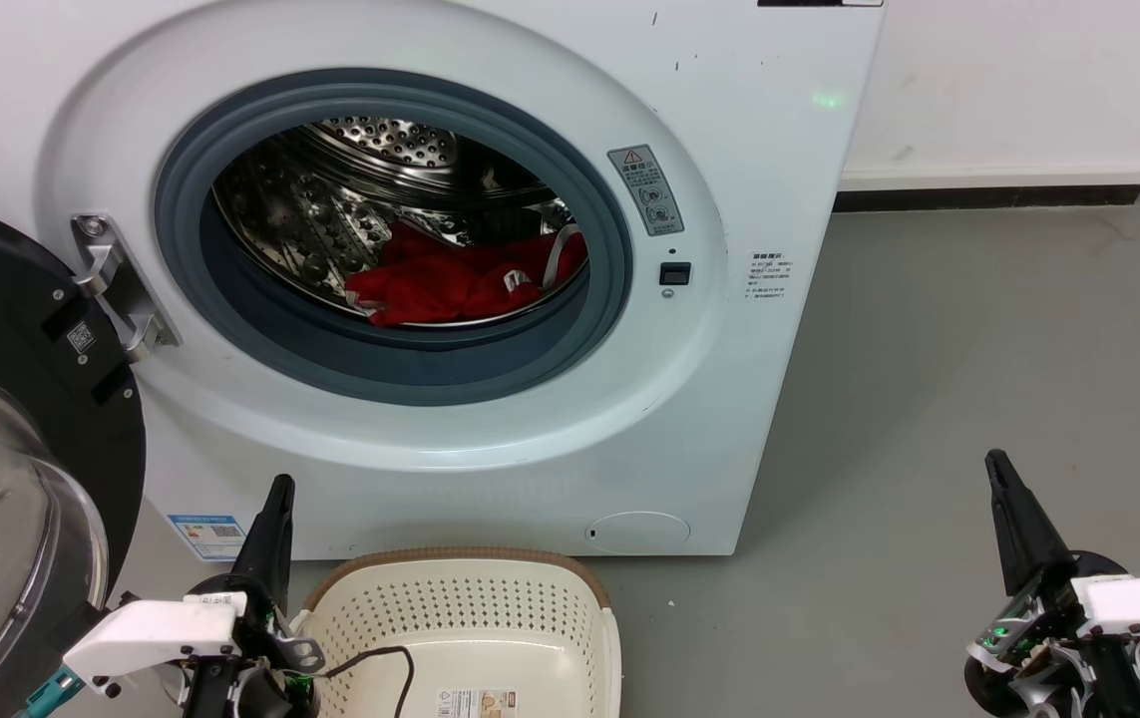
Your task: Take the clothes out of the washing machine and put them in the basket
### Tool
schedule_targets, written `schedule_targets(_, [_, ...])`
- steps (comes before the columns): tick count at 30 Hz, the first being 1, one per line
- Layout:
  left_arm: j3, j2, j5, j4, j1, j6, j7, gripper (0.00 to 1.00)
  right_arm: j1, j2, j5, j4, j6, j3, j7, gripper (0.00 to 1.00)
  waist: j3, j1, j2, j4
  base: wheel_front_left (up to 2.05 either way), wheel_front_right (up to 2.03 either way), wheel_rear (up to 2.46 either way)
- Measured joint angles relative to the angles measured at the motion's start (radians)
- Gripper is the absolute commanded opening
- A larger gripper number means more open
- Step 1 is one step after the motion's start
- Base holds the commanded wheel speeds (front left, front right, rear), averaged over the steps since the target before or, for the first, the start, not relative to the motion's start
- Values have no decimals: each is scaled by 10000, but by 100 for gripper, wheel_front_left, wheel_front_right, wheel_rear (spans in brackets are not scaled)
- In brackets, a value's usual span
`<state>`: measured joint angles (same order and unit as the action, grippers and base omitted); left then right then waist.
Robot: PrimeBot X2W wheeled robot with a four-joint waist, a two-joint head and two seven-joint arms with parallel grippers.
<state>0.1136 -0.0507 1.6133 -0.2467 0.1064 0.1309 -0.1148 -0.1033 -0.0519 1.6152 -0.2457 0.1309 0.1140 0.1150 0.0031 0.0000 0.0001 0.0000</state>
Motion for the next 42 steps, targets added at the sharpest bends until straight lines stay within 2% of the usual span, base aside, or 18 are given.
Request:
schedule_targets(12, [0, 0, 0, 0, 0, 0, 0, 0, 0, 0, 0, 0, 0, 0, 0, 0, 0, 0, 0, 0, 0, 0, 0])
schedule_targets(13, [-2, 0, 0, -15, -3, -2, 0, 100, 3, 0, 0, -12, 0, 0, 0, 100, 0, 0, 0, 0, 0, 0, 0])
schedule_targets(16, [-42, 58, -84, -339, -444, -4, 142, 100, 438, 46, -36, -380, -2, -17, -142, 100, 2, 0, 0, 2, 0, 0, 0])
schedule_targets(22, [31, 56, -821, -86, -446, -8, 439, 100, 466, 52, -706, -247, -2, 21, -447, 100, 12, 0, 0, 6, 0, 0, 0])
schedule_targets(29, [42, 56, -2150, 401, -467, -234, 757, 100, 611, 54, -1946, 165, -2, 71, -757, 100, 26, 0, 0, 6, 0, 0, 0])
schedule_targets(42, [-387, 54, -4918, 1164, -675, -844, 1287, 100, 891, 54, -5104, 1154, -2, -121, -1294, 100, 62, 0, 0, 5, 0, 0, 0])
